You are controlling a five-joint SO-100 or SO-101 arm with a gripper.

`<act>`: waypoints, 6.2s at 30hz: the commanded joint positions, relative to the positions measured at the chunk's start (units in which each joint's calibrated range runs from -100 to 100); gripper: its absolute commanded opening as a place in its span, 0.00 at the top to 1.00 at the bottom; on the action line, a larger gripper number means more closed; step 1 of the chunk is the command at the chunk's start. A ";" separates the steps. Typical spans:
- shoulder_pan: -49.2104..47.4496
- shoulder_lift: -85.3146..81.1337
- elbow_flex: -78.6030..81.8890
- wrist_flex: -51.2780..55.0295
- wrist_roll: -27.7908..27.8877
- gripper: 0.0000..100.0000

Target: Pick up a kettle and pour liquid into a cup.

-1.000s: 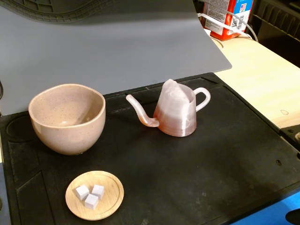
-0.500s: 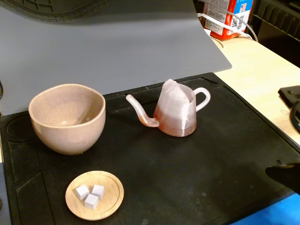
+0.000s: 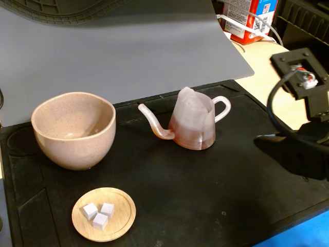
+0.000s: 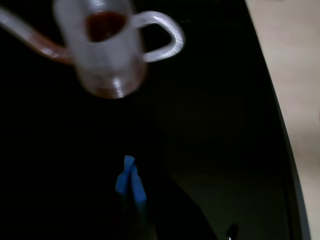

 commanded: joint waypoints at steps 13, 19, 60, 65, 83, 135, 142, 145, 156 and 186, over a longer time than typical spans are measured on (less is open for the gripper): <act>-0.06 39.72 -9.58 -42.55 12.37 0.99; 4.12 44.50 -16.03 -44.11 12.37 0.86; 3.06 63.19 -40.80 -43.85 17.46 0.79; 3.74 63.10 -40.80 -44.11 17.46 0.79; 3.59 63.19 -41.98 -44.11 17.51 0.89; -2.95 39.98 -48.69 -25.35 16.30 0.99; -3.03 39.38 -48.78 -25.43 20.45 0.99; -3.72 39.64 -48.97 -25.43 21.76 0.99; -5.08 40.15 -52.14 -25.43 31.52 0.99; -6.00 47.06 -63.94 -25.43 40.07 0.99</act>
